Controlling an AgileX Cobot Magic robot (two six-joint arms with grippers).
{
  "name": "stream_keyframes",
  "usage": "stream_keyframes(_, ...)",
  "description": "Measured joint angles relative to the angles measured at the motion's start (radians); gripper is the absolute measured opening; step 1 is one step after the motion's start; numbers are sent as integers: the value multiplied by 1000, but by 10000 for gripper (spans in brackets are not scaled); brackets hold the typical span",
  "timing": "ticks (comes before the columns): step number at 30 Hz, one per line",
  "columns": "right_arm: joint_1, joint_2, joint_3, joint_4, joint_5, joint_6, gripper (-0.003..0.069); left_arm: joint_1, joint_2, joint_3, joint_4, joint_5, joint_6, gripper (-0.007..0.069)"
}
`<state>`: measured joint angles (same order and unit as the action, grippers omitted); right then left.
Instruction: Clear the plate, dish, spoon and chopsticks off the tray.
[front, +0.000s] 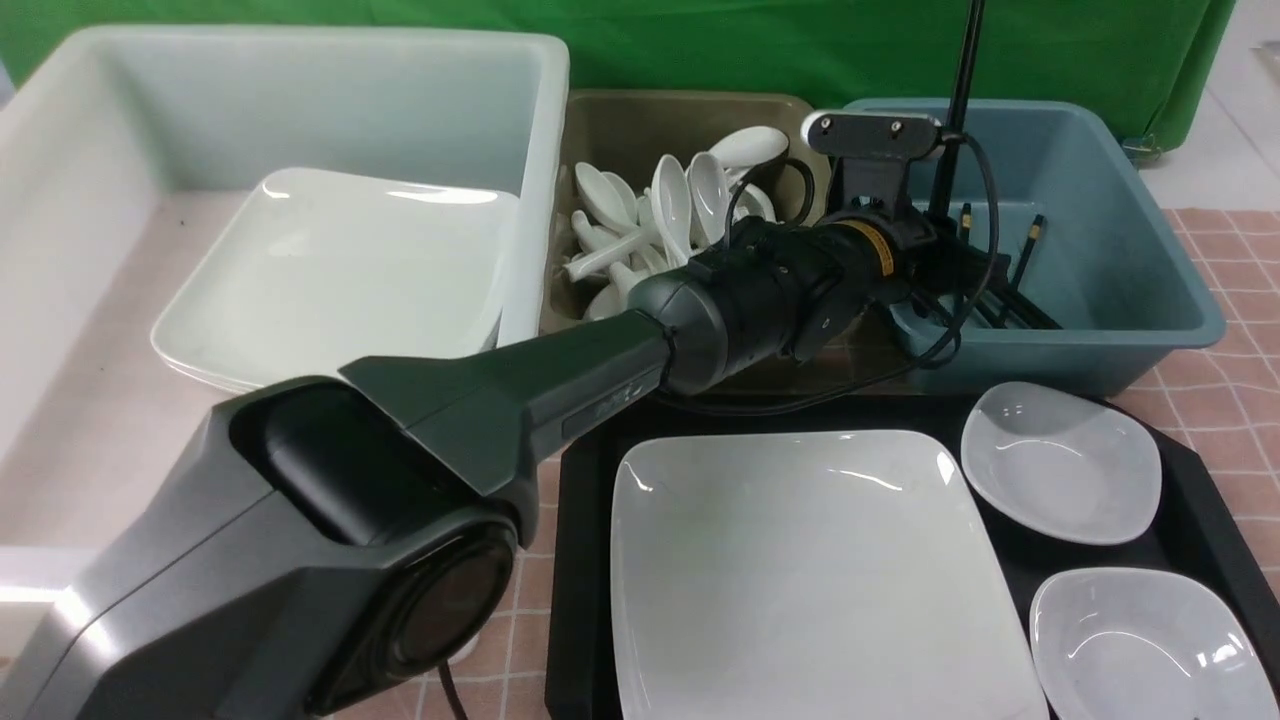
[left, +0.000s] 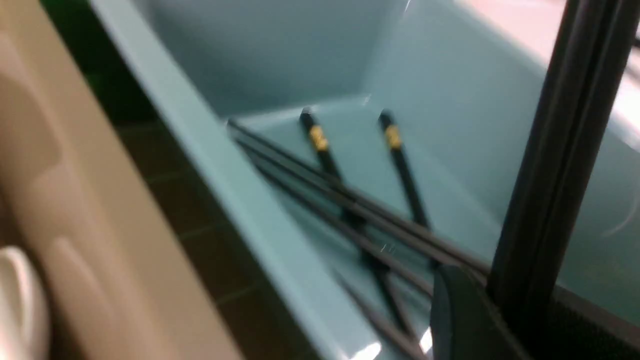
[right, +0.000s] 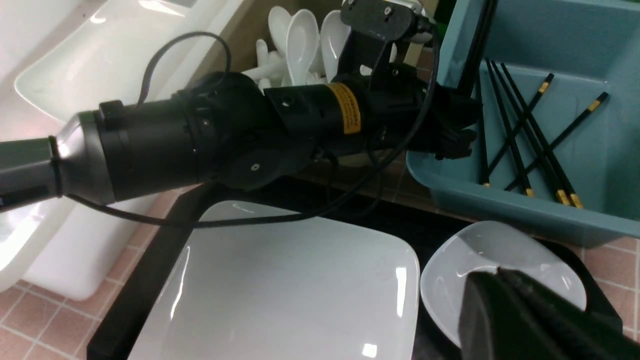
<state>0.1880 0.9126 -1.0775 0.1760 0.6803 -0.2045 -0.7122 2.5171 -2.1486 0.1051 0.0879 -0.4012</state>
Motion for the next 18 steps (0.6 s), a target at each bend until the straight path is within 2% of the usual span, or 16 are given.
stream_keyframes(3, 0, 0, 0, 1, 3, 1, 30, 0, -2, -1, 0, 22, 20, 204)
stream_keyframes(4, 0, 0, 0, 1, 8, 1, 30, -1, -4, -3, 0, 40, 39, 270)
stream_keyframes(6, 0, 0, 0, 1, 9, 1, 30, -2, -11, -5, 0, 82, 66, 326)
stream_keyframes(8, 0, 0, 0, 1, 9, 1, 30, -2, -26, -6, 0, 149, 115, 379)
stream_keyframes(10, 0, 0, 0, 1, 18, 1, 30, -3, -49, -7, 0, 221, 144, 400)
stream_keyframes(12, 0, 0, 0, -4, 30, 1, 30, -3, -81, -7, -2, 315, 165, 399)
stream_keyframes(15, 0, 0, 0, -25, 75, 1, 30, -3, -141, -7, -4, 465, 183, 341)
stream_keyframes(16, 0, 0, 0, -40, 112, 1, 30, -5, -175, -7, -4, 534, 198, 277)
stream_keyframes(17, 0, 1, 0, -52, 140, 0, 30, -8, -201, -7, -4, 576, 216, 243)
stream_keyframes(18, 0, 8, 1, -72, 182, 0, 30, -11, -234, -7, -8, 632, 242, 169)
